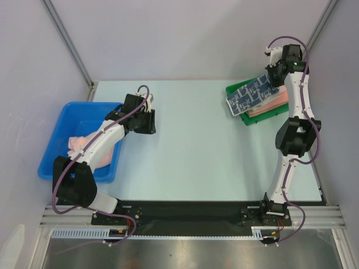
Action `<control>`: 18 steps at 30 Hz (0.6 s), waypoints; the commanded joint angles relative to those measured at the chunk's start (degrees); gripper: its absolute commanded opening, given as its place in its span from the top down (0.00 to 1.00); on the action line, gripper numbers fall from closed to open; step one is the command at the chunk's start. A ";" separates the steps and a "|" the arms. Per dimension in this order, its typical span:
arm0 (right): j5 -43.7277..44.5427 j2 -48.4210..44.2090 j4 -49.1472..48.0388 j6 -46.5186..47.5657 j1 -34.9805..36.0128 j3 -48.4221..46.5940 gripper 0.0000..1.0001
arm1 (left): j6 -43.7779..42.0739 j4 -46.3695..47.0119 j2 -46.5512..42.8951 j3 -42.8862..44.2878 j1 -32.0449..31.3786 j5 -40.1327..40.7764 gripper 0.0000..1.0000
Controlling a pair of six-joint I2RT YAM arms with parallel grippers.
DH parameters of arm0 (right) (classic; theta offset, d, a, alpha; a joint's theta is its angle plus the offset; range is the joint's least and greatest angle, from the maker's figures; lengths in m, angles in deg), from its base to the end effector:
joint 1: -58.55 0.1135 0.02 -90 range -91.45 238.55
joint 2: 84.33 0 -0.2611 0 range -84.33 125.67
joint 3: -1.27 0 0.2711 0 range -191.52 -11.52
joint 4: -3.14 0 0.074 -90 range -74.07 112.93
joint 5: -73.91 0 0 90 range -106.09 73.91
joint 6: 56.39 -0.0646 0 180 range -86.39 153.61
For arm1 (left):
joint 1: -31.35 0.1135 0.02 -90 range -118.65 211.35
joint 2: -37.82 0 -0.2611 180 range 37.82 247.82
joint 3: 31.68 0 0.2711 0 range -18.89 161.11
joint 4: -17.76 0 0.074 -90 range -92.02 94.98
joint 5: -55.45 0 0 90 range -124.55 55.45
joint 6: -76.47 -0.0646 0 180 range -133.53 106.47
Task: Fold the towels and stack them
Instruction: Neatly place the folded towel into the bin
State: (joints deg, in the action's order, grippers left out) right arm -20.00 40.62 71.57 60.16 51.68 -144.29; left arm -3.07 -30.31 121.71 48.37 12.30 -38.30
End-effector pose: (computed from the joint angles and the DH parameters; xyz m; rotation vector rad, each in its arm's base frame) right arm 0.5131 -0.0574 0.3203 -0.4433 2.3703 -0.1885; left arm 0.3277 -0.1176 0.2460 0.2153 2.4894 -0.2988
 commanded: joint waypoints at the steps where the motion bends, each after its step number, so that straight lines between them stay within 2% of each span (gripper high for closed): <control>1: 0.03 0.81 -6.76 4.30 -1.74 -3.19 1.00 | -0.79 0.66 -0.67 2.43 0.42 -5.12 0.55; 5: 3.46 5.04 -7.64 6.59 -2.44 -7.67 1.00 | -0.88 0.39 -1.45 2.44 0.42 -5.39 0.55; 7: 2.24 5.57 -9.40 6.76 -3.49 -7.33 1.00 | -0.88 0.83 -1.81 1.73 0.42 -5.48 0.54; 9: 2.23 6.10 -15.71 6.24 -4.11 -5.49 1.00 | -0.88 1.01 -1.72 1.47 0.42 -6.35 0.54; 12: 1.17 9.34 -23.97 5.81 -4.46 -3.55 0.81 | -0.70 1.36 -0.93 1.55 0.42 -7.41 0.54; 13: 0.57 10.83 -25.65 5.10 -4.64 -4.24 0.57 | -0.62 1.36 -0.67 1.55 0.50 -7.59 0.54; 14: -1.35 12.93 -25.23 5.62 -4.73 -6.25 0.60 | -0.70 1.28 -0.49 1.64 0.42 -7.59 0.54; 15: -1.98 13.74 -25.66 5.54 -4.64 -6.62 0.57 | -0.62 1.27 -0.40 1.55 0.42 -7.50 0.54; 16: -0.59 14.27 -28.36 4.84 -4.64 -6.62 0.48 | -0.70 1.36 -0.40 1.64 0.42 -7.41 0.54; 17: 1.16 14.53 -29.35 2.66 -4.38 -6.89 0.32 | -0.70 1.36 -0.31 1.55 0.42 -6.89 0.54; 18: 3.87 14.62 -29.88 1.85 -4.29 -6.98 0.11 | -0.53 1.10 -0.23 1.55 0.42 -6.54 0.54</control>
State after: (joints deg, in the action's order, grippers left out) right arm -19.34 54.06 48.81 64.09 47.00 -148.96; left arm -3.07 -30.25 121.71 48.44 12.44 -44.22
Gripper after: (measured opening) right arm 0.745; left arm 0.460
